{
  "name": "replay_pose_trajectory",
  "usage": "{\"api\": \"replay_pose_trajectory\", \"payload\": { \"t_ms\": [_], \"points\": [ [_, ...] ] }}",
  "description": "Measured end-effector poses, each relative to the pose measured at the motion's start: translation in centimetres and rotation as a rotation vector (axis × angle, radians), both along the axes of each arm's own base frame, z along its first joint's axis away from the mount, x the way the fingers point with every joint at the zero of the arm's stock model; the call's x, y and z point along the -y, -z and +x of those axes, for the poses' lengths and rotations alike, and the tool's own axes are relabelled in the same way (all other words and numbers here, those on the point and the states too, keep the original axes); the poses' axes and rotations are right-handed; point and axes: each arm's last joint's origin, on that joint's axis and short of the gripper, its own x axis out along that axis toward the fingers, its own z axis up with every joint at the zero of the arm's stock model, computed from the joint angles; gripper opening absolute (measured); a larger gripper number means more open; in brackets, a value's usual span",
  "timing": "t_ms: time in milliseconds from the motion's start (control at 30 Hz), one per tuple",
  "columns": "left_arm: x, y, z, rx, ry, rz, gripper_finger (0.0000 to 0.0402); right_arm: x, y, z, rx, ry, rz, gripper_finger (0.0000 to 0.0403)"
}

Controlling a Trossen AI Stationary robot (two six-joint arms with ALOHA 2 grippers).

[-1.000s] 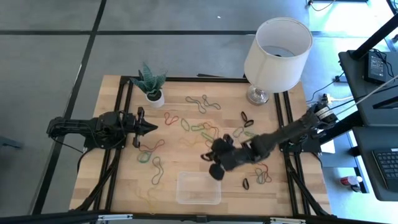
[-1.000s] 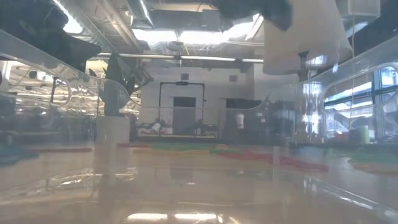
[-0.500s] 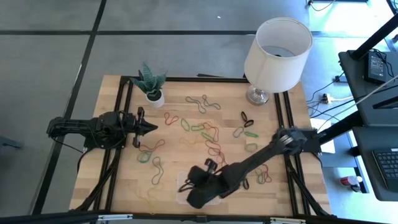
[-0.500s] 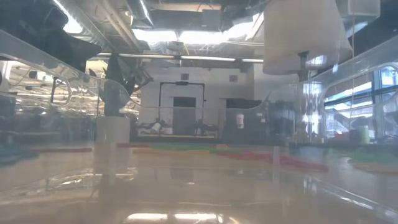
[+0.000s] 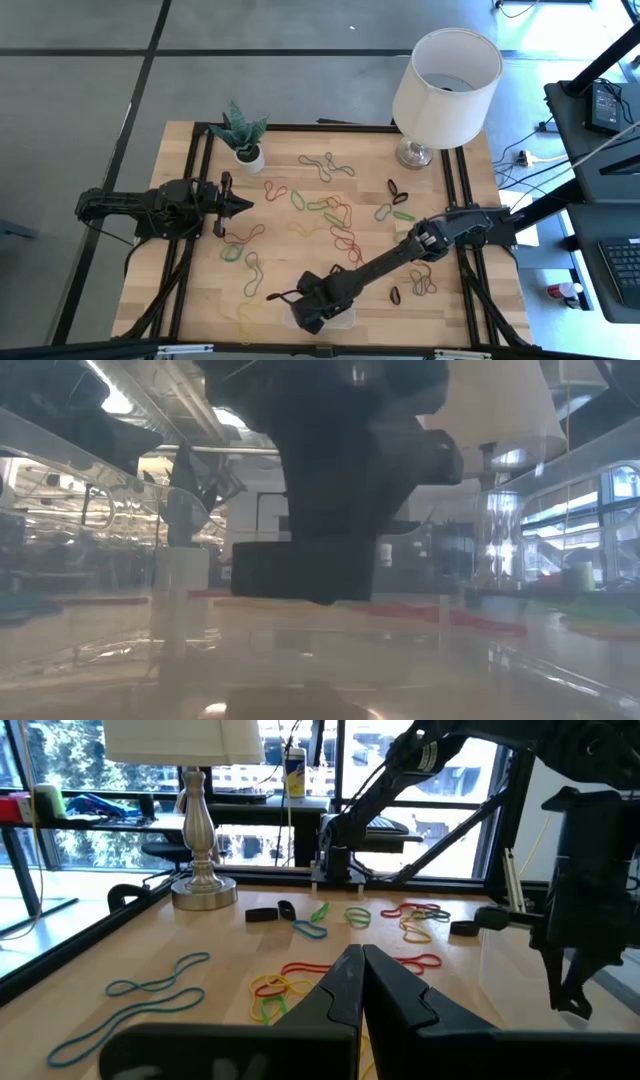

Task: Pick and place rubber bands into bin
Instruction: Put the black rubber band into the transparent bin

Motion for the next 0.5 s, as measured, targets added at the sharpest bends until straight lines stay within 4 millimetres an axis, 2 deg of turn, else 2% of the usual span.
{"api": "replay_pose_trajectory", "payload": {
  "t_ms": [167, 367, 500],
  "points": [
    [0.00, 0.00, 0.00, -0.001, 0.000, 0.000, 0.0004, -0.06, 0.03, -0.06, -0.003, 0.001, -0.001, 0.0037],
    [0.00, -0.01, 0.00, 0.001, 0.000, 0.000, 0.0004, 0.00, 0.03, -0.05, -0.004, -0.001, -0.003, 0.0085],
    [0.00, -0.01, 0.00, 0.001, 0.000, 0.000, 0.0004, 0.10, -0.28, -0.22, -0.019, -0.078, -0.019, 0.0113]
  ]
}}
